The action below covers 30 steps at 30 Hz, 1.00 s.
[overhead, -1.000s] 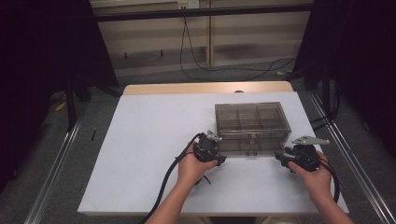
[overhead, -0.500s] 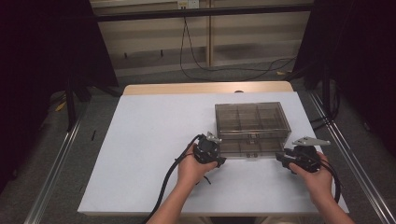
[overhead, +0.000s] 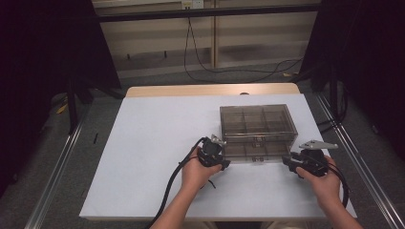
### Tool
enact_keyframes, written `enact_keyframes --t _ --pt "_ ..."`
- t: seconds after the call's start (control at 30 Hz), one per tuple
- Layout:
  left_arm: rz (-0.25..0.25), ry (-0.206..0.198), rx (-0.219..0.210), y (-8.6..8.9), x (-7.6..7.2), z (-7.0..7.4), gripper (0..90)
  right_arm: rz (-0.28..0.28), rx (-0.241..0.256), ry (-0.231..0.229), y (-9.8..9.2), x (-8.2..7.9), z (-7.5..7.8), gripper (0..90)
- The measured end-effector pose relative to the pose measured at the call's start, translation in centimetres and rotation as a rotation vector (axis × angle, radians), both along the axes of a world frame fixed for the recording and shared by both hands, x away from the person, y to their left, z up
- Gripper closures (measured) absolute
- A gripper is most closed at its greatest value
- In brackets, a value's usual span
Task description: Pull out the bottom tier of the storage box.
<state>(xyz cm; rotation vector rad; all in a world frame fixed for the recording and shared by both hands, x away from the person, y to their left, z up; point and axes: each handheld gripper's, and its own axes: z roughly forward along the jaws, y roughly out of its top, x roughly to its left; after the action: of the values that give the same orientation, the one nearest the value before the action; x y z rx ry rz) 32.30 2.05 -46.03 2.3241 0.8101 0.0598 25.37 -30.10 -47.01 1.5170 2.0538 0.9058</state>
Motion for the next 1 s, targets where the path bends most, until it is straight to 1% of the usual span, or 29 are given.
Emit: enact_keyframes --t 0.1,0.23,0.4,0.57,0.7,1.0 --pt "0.011 0.007 -0.007 -0.03 0.03 -0.01 67.8 0.001 0.001 0.001 0.00 -0.02 0.00 55.9" --pt "0.020 0.008 0.000 -0.03 0.02 0.04 70.6 0.007 0.000 0.002 -0.01 -0.10 0.04 55.9" --pt "0.014 0.009 0.005 0.00 0.01 0.10 73.2 0.013 -0.001 0.004 -0.05 -0.18 0.09 55.9" --pt "0.019 0.013 0.003 0.06 0.03 0.11 74.3 0.010 0.001 0.009 -0.04 -0.24 0.13 56.0" --pt "0.024 0.009 0.004 0.05 0.01 0.09 75.1 0.014 0.001 0.008 -0.11 -0.26 0.17 56.7" --pt "0.031 0.018 0.009 0.10 -0.10 0.13 76.7 0.027 -0.001 0.010 -0.22 -0.41 0.19 57.4"
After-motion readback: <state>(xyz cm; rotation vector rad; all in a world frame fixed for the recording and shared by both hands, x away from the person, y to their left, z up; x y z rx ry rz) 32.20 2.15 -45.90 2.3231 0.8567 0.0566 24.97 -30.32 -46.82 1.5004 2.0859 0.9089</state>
